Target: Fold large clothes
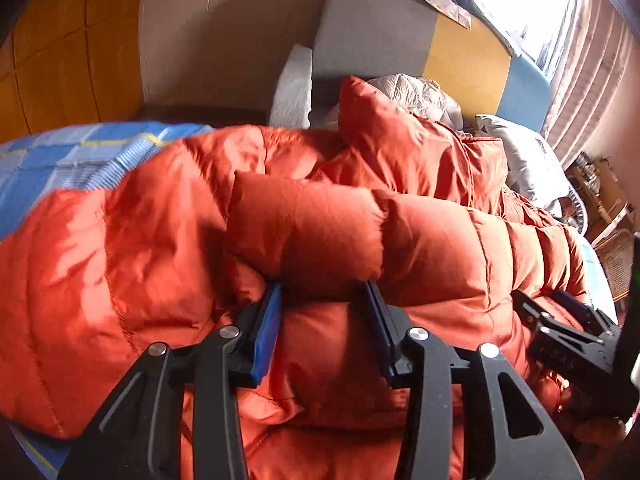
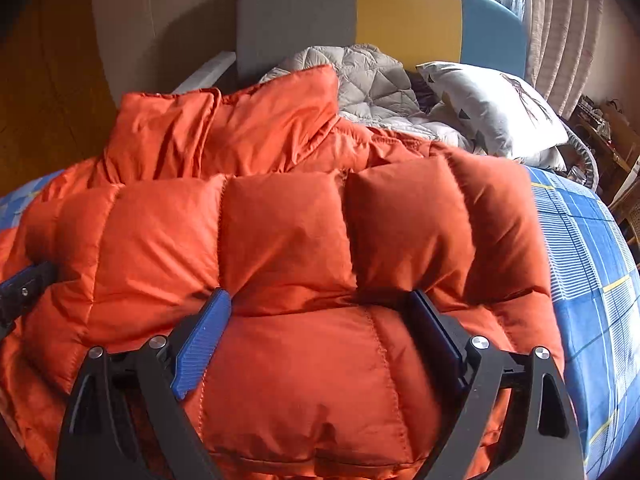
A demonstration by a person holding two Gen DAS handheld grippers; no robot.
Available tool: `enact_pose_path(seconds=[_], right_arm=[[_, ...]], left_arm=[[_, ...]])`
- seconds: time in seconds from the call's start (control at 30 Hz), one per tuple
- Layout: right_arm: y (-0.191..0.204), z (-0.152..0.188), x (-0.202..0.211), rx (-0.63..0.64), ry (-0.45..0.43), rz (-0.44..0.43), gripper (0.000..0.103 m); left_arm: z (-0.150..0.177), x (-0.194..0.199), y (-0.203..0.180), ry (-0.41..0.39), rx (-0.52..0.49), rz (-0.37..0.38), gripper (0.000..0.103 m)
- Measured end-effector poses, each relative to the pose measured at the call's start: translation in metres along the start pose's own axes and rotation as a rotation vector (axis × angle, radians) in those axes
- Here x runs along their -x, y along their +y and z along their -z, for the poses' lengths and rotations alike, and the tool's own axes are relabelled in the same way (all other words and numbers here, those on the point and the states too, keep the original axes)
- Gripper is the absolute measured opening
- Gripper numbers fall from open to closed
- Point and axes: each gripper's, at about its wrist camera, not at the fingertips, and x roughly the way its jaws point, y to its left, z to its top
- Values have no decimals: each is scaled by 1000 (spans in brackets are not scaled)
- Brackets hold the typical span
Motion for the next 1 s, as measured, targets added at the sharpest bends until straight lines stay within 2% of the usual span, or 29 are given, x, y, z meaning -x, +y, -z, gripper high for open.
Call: enact_pose_path(seconds=[0.27,0.3,0.33,0.37,0.5,0.7,1.0], right_arm=[[5,1,-7,19,12,29,91],[4,0,-3,16,16,26,91],[3,0,1,10,16,21,91],[2,0,5,2,14,17,92],[-2,9,29,-13,-14,9,92],[-2,26,44,-7,-28,40,92],[-20,26,45,-68,-22,111,92]], left_arm=[[5,2,1,-4,11,-12,40],[6,9,3,-5,26,-8,44],[9,18,6,-13,38,-4,55],[12,28,10,-24,59,-2,60],[31,59,36,-52,142,6,66],[66,93,94,-64,257,-26,66],[107,155,213,-123,456,-192,66]])
